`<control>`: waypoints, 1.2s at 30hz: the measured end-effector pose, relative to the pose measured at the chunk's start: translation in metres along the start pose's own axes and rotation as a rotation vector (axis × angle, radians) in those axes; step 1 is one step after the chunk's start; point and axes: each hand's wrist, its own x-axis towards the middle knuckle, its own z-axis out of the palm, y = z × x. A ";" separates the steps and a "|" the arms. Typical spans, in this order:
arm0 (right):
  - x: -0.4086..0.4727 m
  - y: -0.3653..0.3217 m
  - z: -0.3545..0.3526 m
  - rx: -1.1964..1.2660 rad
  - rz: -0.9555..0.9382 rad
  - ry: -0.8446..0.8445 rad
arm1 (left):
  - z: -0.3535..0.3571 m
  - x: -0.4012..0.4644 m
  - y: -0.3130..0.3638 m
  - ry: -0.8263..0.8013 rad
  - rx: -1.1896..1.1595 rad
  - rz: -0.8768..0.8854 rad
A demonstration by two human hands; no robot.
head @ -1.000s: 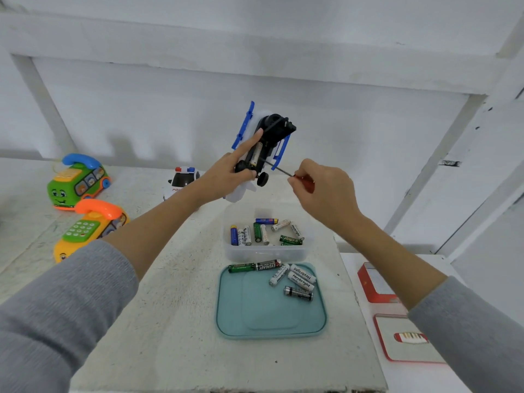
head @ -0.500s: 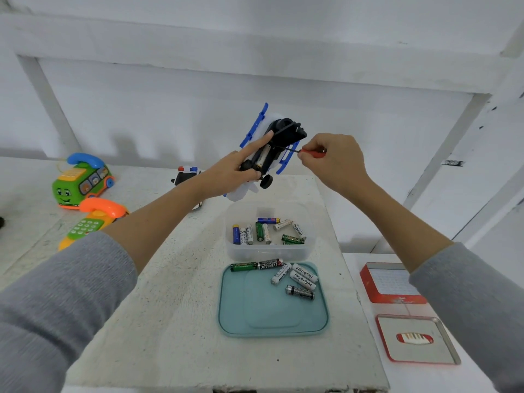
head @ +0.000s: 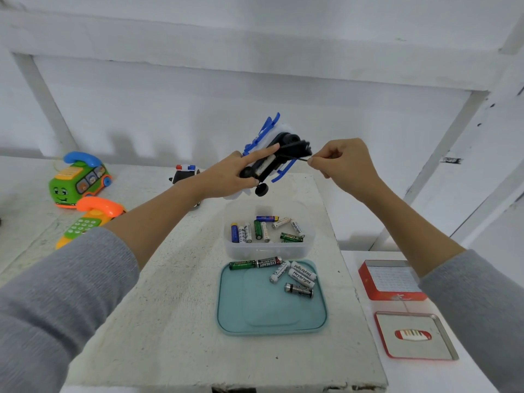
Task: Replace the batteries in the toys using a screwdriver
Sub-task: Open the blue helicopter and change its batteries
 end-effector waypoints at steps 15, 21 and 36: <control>-0.026 0.035 -0.014 -0.160 0.115 -0.105 | 0.004 0.005 0.012 -0.173 0.311 -0.008; -0.039 0.046 -0.009 -0.226 0.127 -0.138 | 0.006 0.007 0.014 -0.189 0.305 -0.039; -0.064 0.001 0.057 0.046 -0.031 -0.450 | 0.002 -0.088 -0.005 0.395 -0.489 -0.166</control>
